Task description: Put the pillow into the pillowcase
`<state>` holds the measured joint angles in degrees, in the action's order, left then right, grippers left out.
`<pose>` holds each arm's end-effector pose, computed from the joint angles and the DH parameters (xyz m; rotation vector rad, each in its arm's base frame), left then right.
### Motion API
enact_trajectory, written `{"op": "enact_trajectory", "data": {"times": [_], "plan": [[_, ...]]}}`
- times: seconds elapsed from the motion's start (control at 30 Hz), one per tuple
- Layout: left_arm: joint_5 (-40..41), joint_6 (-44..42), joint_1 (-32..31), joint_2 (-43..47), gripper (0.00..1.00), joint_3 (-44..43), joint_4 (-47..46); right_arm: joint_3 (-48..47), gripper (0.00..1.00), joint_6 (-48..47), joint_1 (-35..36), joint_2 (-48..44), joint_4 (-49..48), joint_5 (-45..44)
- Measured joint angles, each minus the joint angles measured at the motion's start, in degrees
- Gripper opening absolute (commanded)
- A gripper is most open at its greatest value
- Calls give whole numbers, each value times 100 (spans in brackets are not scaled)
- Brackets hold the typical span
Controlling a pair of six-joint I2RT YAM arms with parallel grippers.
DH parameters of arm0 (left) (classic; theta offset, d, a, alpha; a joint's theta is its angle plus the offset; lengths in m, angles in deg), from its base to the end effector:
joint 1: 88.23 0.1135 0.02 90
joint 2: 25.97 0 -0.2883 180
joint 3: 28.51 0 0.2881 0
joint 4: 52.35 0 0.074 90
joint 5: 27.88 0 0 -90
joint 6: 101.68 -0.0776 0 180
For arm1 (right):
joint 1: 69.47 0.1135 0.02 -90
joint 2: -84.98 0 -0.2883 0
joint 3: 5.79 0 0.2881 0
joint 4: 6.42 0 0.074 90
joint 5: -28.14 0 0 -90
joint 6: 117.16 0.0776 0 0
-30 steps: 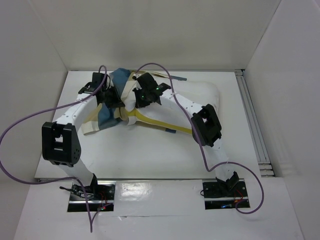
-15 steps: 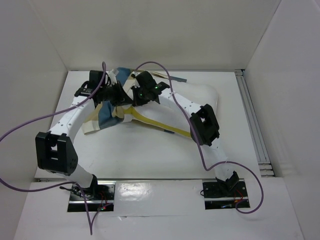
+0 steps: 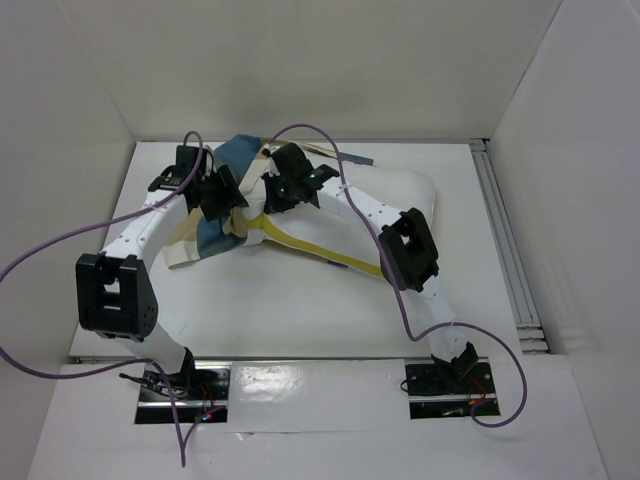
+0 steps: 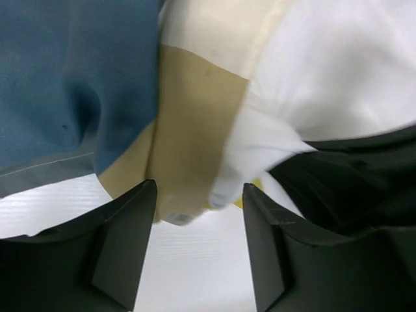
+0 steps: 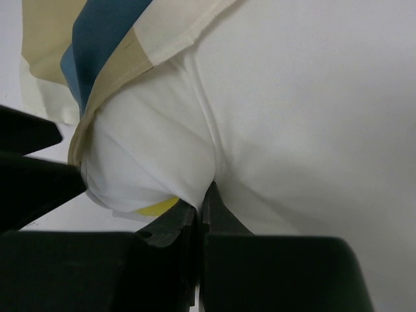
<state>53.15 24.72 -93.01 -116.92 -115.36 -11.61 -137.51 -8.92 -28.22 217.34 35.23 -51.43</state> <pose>0.4165 -0.0470 0.2749 -0.5796 2.3346 -0.5281 0.4520 0.4151 0.2222 -0.5754 2.3398 0.7190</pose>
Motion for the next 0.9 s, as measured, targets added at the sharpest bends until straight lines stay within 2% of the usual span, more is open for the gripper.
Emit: {"op": "enact_trajectory", "data": {"times": [0.27,0.3,0.4,0.43,0.53,0.9], "plan": [[280,-22,-13,-450,46,-105,76,13,0,-7,0,0,2,35],[280,-28,-20,-476,36,-170,85,13,0,-7,0,0,0,35],[302,-37,-28,-549,22,-299,92,13,0,-7,0,0,-2,37],[310,-26,-28,-562,12,-315,96,13,0,-7,0,0,-2,37],[315,-33,-33,-577,0,-328,116,13,0,-7,0,0,-2,50],[142,-234,-111,-520,0,-581,382,-11,0,-4,-4,-2,4,17]]}}
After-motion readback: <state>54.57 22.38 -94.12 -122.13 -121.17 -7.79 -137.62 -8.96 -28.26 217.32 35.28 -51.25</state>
